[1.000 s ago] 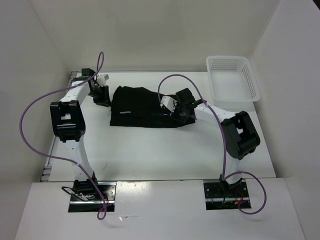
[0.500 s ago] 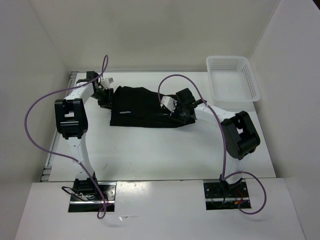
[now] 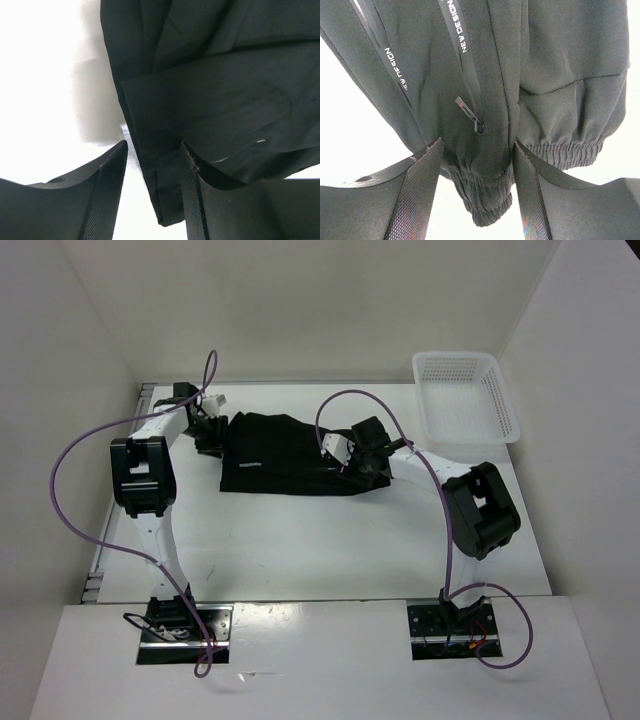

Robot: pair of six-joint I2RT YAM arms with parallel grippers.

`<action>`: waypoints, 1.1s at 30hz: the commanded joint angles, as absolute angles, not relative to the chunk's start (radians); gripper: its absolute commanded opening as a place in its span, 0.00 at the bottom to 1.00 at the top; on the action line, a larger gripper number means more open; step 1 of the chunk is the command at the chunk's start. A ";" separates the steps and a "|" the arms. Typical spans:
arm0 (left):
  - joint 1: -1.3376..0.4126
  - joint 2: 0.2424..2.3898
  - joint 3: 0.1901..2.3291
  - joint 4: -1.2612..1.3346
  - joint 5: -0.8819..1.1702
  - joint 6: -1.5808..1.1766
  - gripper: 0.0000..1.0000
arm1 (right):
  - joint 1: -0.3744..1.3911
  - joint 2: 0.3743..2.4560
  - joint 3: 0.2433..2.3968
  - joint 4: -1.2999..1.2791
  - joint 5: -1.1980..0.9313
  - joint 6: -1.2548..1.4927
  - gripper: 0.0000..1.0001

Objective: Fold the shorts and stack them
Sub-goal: Fold the shorts

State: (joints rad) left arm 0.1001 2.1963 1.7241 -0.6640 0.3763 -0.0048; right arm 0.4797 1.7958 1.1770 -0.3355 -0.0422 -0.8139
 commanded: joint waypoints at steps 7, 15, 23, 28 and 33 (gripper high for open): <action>0.101 2.194 1.752 -0.652 0.520 0.000 0.41 | 0.472 1.770 1.175 -0.354 -0.060 -0.842 0.60; 0.092 2.191 1.761 -0.672 0.531 0.000 0.02 | 0.472 1.761 1.166 -0.354 -0.040 -0.842 0.23; 0.138 2.060 1.799 -0.805 0.549 0.000 0.00 | 0.463 1.723 1.157 -0.333 0.001 -0.842 0.09; 0.158 1.993 1.799 -0.905 0.540 0.000 0.00 | 0.454 1.712 1.203 -0.322 0.021 -0.842 0.03; 0.169 1.971 1.790 -0.902 0.540 0.000 0.00 | 0.454 1.703 1.265 -0.193 0.096 -0.796 0.00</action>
